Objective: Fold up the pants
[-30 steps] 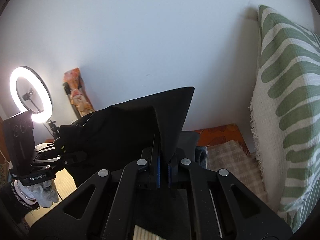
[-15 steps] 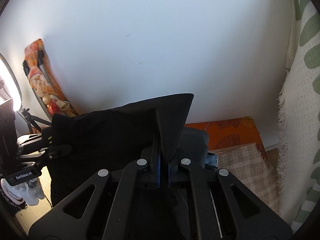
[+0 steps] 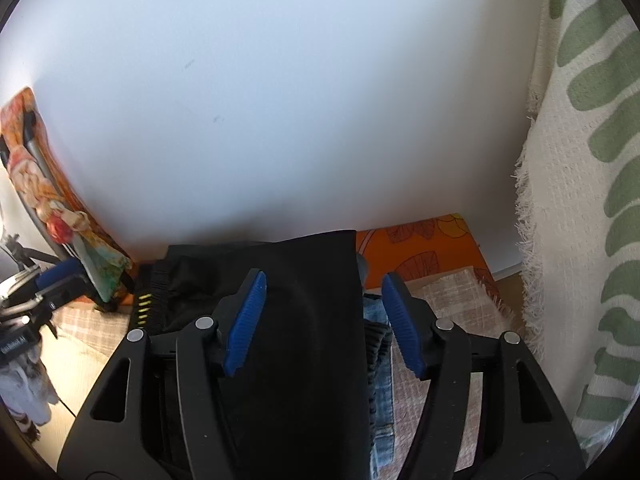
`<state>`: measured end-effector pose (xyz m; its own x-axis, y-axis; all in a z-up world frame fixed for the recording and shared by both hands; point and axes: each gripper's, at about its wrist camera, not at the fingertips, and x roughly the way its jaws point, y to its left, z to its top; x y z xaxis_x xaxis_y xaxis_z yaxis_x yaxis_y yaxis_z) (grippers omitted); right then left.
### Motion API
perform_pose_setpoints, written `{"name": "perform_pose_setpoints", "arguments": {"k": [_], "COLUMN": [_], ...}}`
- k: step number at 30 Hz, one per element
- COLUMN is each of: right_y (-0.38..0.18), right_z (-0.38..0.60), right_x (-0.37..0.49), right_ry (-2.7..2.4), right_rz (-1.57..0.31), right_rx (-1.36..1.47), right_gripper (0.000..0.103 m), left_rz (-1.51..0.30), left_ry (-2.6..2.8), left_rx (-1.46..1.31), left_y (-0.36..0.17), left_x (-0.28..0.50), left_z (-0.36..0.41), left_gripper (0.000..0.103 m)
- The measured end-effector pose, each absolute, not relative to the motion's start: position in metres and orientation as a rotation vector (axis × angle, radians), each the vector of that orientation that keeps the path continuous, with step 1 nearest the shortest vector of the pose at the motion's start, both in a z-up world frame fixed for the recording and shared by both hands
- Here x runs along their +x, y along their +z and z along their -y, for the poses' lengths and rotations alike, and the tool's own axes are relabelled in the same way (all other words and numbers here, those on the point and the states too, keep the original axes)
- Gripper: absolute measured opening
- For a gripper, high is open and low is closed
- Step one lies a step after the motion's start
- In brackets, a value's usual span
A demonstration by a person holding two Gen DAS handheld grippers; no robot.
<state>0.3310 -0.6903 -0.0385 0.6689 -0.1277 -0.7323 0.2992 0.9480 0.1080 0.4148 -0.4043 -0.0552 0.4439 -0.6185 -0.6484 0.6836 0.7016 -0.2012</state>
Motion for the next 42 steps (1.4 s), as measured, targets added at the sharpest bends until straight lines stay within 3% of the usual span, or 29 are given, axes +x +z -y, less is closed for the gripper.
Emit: {"name": "perform_pose_setpoints", "arguments": {"k": [11, 14, 19, 23, 27, 36, 42], "right_y": [0.003, 0.017, 0.038, 0.047, 0.051, 0.053, 0.05], "right_z": [0.656, 0.645, 0.623, 0.606, 0.579, 0.519, 0.486], "right_x": [0.285, 0.266, 0.23, 0.201, 0.178, 0.129, 0.097], "right_ry": [-0.251, -0.262, -0.281, -0.296, -0.301, -0.283, -0.27], "right_rz": [-0.772, -0.761, -0.733, -0.713, -0.707, -0.7, -0.656], "right_rx": [0.193, 0.174, 0.138, 0.117, 0.087, 0.029, 0.052], "right_gripper": [0.064, 0.072, 0.075, 0.087, 0.087, 0.089, 0.096], "left_rz": [-0.736, -0.728, -0.717, -0.715, -0.697, -0.66, -0.62], "left_ry": [-0.823, -0.831, -0.837, -0.831, -0.83, -0.812, -0.796], "left_rx": [0.076, 0.071, 0.055, 0.045, 0.044, 0.073, 0.078], "left_y": [-0.023, -0.012, 0.003, 0.012, 0.02, 0.03, 0.032], "left_x": [0.381, 0.365, 0.338, 0.315, 0.29, 0.232, 0.197], "left_z": [0.384, 0.375, 0.359, 0.346, 0.331, 0.291, 0.257], "left_gripper": [0.047, 0.051, 0.06, 0.065, 0.073, 0.079, 0.081]}}
